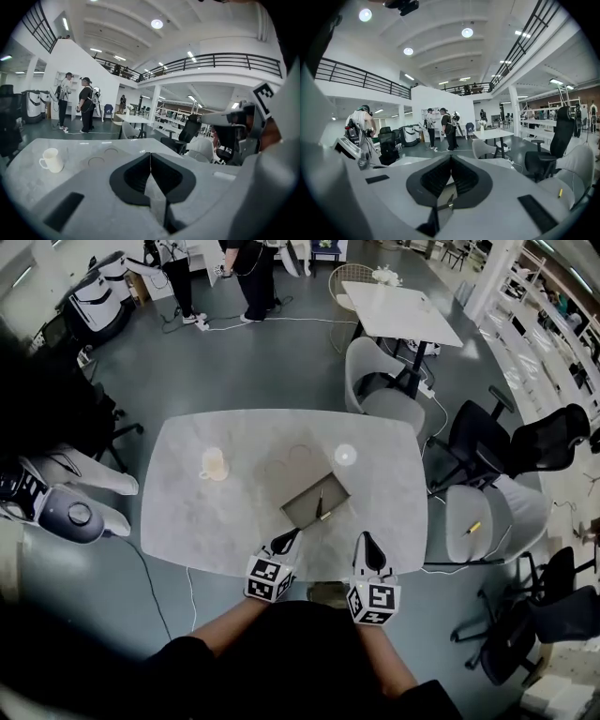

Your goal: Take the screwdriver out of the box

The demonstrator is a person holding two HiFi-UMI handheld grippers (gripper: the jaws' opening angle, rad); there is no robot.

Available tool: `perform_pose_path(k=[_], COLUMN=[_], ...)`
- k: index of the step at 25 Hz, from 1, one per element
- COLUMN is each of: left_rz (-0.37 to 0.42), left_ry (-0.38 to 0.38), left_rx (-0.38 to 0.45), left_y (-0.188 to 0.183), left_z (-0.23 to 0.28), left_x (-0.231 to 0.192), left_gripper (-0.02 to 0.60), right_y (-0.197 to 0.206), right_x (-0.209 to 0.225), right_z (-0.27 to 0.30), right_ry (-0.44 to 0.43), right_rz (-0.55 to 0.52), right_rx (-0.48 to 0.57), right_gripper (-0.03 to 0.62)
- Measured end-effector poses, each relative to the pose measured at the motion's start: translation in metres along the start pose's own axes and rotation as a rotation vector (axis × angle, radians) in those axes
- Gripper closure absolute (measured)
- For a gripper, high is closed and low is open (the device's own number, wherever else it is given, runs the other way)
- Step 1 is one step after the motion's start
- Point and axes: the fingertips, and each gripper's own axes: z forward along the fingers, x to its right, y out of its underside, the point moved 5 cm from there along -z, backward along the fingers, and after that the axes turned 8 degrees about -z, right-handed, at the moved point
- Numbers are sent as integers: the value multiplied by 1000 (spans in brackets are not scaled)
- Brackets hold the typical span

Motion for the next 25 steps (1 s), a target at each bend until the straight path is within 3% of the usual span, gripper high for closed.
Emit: perform_pose_path(k=[4,9,22,25], left_rz=[-9,-103,-164,-200], left_ry=[-42,-16,-242,-245], left_rx=[-72,-145,-366,-419], left_y=[3,21,76,89], left_z=[43,90,177,195], left_x=[-10,-20,-65,-68], left_gripper=[565,563,560,490], right_y=[-9,-9,7,17], right_x=[19,50,114,120], right_z=[29,59,124,134], right_ry=[-63,-99,-180,-203], right_rz=[19,36,75,87], right_rx=[5,2,-49,-79], right_gripper=[583,583,583,583])
